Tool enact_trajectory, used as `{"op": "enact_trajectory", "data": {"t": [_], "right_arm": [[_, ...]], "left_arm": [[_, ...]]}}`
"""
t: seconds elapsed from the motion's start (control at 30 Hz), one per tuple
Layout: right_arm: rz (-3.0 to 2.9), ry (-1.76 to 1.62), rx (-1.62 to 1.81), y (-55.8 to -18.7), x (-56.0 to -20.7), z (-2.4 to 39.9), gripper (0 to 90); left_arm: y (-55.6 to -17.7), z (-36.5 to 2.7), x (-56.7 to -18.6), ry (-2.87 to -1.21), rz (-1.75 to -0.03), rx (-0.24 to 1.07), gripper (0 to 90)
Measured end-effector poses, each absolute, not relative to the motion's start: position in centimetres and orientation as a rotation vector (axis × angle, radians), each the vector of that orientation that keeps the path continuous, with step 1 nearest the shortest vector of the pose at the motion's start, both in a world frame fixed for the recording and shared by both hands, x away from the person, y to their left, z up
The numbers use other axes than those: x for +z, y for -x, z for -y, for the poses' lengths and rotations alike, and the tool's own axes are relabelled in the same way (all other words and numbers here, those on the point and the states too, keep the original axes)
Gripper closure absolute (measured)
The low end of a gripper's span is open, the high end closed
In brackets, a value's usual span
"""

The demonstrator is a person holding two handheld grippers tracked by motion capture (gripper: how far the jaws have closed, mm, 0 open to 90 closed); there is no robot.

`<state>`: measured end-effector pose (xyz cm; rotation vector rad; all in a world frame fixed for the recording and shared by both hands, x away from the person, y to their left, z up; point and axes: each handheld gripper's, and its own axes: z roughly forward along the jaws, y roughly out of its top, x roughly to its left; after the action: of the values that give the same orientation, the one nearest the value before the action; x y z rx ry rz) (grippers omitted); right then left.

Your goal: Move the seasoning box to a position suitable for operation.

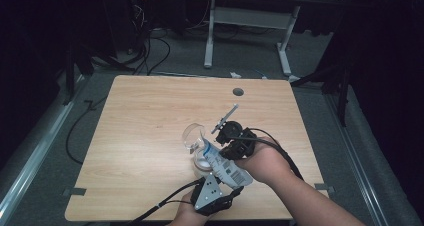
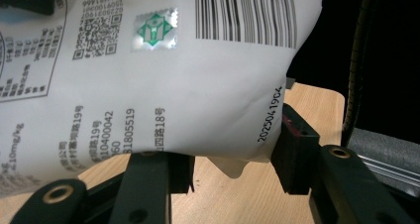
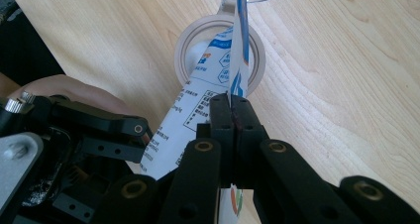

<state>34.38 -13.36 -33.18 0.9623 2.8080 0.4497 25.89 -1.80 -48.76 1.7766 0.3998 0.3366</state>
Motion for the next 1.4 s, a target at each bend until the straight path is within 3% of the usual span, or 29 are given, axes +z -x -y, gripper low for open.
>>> {"op": "enact_trajectory", "data": {"t": [1.4], "right_arm": [[-2.811, -0.995, 0.444, -33.7, -33.8, 14.4, 90.0]], "left_arm": [[-26.5, 1.1, -51.2, -1.830, -0.439, 0.328, 56.9]]}}
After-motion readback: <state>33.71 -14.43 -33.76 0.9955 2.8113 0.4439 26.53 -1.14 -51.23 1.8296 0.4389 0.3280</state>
